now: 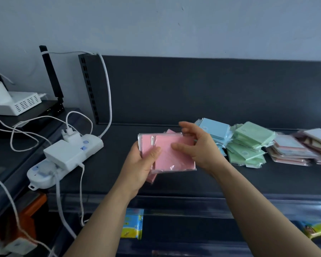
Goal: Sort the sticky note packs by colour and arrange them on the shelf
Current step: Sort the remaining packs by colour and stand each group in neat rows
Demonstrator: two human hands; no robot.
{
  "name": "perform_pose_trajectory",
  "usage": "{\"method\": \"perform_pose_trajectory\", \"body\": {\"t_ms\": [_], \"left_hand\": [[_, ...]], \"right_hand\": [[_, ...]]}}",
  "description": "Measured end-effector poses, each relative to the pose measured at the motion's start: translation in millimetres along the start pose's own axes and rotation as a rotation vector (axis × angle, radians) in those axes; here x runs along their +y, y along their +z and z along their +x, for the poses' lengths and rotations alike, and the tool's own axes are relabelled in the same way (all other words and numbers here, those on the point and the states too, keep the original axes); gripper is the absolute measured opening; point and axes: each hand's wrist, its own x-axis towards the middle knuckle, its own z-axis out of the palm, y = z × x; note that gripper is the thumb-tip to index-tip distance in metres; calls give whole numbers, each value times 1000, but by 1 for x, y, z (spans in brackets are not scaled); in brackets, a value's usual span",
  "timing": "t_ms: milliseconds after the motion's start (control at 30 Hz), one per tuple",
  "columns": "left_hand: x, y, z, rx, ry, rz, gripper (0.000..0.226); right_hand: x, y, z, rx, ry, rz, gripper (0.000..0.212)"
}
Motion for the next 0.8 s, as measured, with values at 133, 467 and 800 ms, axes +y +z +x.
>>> {"method": "perform_pose_trajectory", "body": {"t_ms": [133,467,800], "left_hand": [[-9,8,-5,-66,18,57,31],[-8,35,-5,-217,77,627,58],[-9,44,-4,-361,-22,723,55]], "right_hand": [[7,-15,-15,-55,70,3,84],[33,-44,-47,-28,-3,63,56],[41,-54,-52,-111,126,7,62]]}}
